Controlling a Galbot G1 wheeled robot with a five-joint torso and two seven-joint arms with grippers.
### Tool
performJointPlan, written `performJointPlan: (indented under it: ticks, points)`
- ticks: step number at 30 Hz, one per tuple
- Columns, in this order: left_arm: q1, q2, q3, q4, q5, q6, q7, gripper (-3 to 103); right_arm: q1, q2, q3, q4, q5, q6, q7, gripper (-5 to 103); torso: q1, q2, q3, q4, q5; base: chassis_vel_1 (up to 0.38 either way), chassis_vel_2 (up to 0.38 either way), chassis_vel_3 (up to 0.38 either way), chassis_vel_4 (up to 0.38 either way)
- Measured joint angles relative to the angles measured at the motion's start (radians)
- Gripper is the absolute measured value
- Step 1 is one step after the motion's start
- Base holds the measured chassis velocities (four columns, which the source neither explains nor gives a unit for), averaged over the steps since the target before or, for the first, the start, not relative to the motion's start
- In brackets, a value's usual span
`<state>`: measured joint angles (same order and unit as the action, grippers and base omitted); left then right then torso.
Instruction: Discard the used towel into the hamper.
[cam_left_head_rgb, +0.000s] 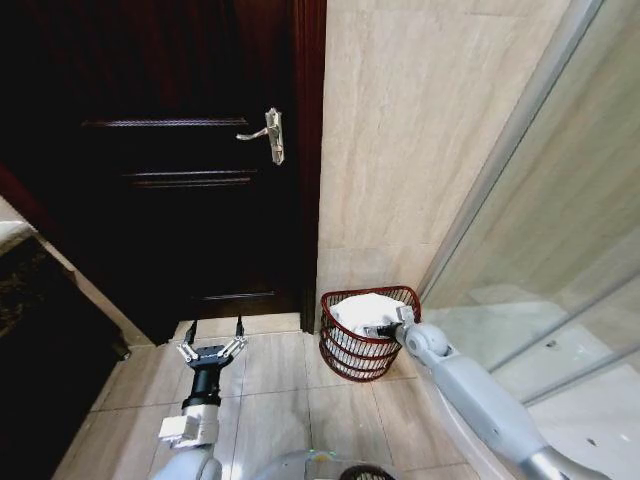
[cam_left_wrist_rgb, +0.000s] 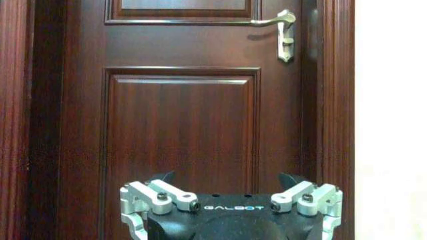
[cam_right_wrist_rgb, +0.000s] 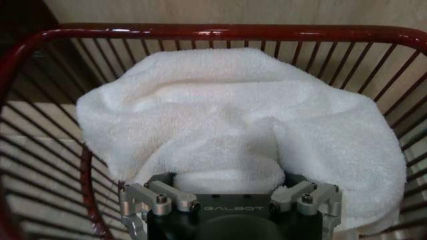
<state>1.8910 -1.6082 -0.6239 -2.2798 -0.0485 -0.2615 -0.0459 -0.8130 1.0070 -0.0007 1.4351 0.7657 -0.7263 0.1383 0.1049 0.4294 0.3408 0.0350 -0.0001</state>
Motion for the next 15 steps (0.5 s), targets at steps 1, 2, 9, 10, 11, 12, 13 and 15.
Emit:
performJointPlan:
  ticks: [1,2,9,10,11,12,13,15]
  points:
    - [0.0,0.0,0.0,0.0,0.0,0.0,0.0,100,0.0,0.0,0.0,0.0,0.0,0.0,0.0,100,0.0,0.0,0.0,0.0,0.0,0.0,0.0,0.0,0.0]
    - [0.0,0.0,-0.002,0.0,0.0,0.0,0.0,100,0.008,0.005,-0.002,-0.01,-0.007,0.003,-0.001,100,0.0,0.0,0.0,0.0,0.0,0.0,0.0,0.0,0.0]
    - [-0.005,0.0,-0.003,0.0,-0.004,0.0,-0.001,100,0.015,-0.019,0.01,0.049,0.002,0.008,0.02,100,0.0,0.0,0.0,0.0002,0.0004,0.0,0.0,0.0,0.0]
    - [-0.005,0.0,-0.003,0.0,-0.004,0.0,-0.001,100,0.015,-0.019,0.01,0.049,0.002,0.008,0.02,100,0.0,0.0,0.0,0.0002,0.0004,0.0,0.0,0.0,0.0]
    - [-0.007,0.0,0.0,0.001,-0.004,0.001,-0.001,100,0.01,-0.049,0.019,0.098,0.03,-0.001,0.034,100,0.0,0.0,0.0,0.0003,0.0002,0.0,0.0,0.0,0.0]
    - [-0.009,0.001,0.003,0.002,-0.004,0.001,-0.001,100,0.005,-0.07,0.021,0.128,0.051,-0.003,0.043,100,0.0,0.0,0.0,0.0002,0.0003,0.0,0.0,0.0,0.0]
    - [-0.009,0.001,0.003,0.002,-0.004,0.001,-0.001,100,0.005,-0.07,0.021,0.128,0.051,-0.003,0.043,100,0.0,0.0,0.0,0.0002,0.0003,0.0,0.0,0.0,0.0]
    - [-0.01,0.0,0.007,0.006,-0.003,0.001,-0.001,100,0.002,-0.09,0.021,0.152,0.069,-0.004,0.048,100,0.0,0.0,0.0,-0.0002,-0.0003,0.0,0.0,0.0,0.0]
